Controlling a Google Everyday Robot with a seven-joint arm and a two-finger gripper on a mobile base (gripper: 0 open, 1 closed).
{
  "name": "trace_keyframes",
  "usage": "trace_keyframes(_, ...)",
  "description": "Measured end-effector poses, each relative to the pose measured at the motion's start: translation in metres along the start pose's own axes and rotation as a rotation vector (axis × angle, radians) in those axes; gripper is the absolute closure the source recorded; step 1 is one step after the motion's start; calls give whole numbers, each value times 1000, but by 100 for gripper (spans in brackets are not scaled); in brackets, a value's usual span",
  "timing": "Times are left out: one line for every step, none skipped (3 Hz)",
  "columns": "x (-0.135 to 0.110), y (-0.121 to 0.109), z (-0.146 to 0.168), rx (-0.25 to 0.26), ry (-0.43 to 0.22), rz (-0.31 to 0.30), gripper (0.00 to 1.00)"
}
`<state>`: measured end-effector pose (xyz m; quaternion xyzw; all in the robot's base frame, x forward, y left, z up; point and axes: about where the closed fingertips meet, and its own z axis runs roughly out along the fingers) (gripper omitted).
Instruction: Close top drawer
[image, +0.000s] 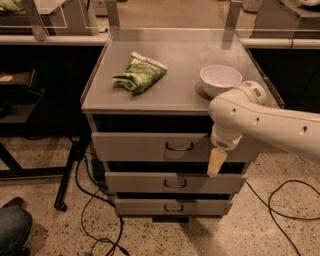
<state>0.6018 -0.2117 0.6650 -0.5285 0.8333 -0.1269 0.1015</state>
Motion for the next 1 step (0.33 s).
trace_keyframes(0, 0, 0, 0, 0, 0, 0)
